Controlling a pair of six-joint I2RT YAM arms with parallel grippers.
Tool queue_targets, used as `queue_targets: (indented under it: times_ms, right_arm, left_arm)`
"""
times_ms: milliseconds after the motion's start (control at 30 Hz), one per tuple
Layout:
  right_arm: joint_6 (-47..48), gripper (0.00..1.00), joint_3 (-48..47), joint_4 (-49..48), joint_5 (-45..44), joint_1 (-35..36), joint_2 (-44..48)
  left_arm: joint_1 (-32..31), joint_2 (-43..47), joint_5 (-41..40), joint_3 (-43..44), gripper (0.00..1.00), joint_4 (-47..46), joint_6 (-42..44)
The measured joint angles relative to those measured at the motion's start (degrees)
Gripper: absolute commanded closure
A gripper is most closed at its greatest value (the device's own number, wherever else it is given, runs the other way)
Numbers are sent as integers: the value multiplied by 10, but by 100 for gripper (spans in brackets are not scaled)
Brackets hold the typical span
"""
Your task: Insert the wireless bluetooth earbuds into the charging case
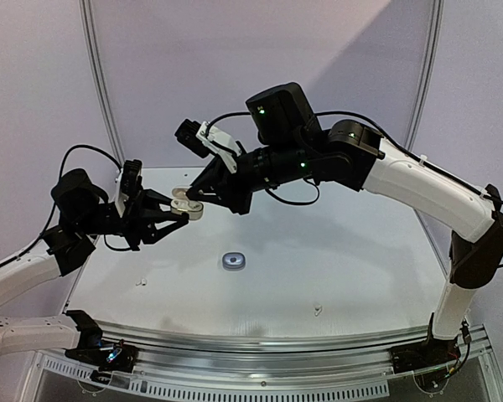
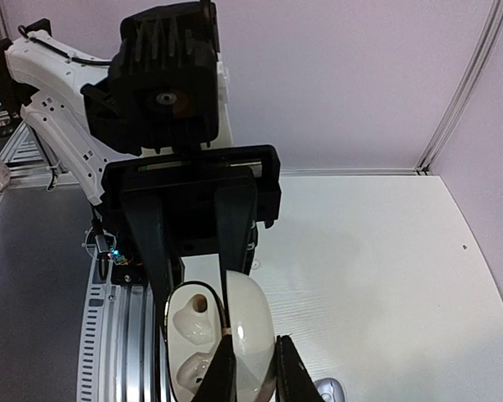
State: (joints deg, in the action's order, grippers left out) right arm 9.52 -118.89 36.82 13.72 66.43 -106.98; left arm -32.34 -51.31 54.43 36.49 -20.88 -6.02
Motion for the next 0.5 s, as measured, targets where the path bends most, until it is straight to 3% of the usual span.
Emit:
queue_targets:
  times_ms: [167,233,367,500]
  right_arm:
    - [0,95,0,1,4,0,0]
    - [0,93,0,1,4,0,0]
    - [-2,80,0,1,5,0,0]
    - [-6,75,0,-6,10,0,0]
  left_arm:
    - [0,0,2,0,100,1,4]
    - [0,0,2,0,100,1,5]
    - [0,1,1,0,100,1,14]
    - [-1,7,1,0,100,2,46]
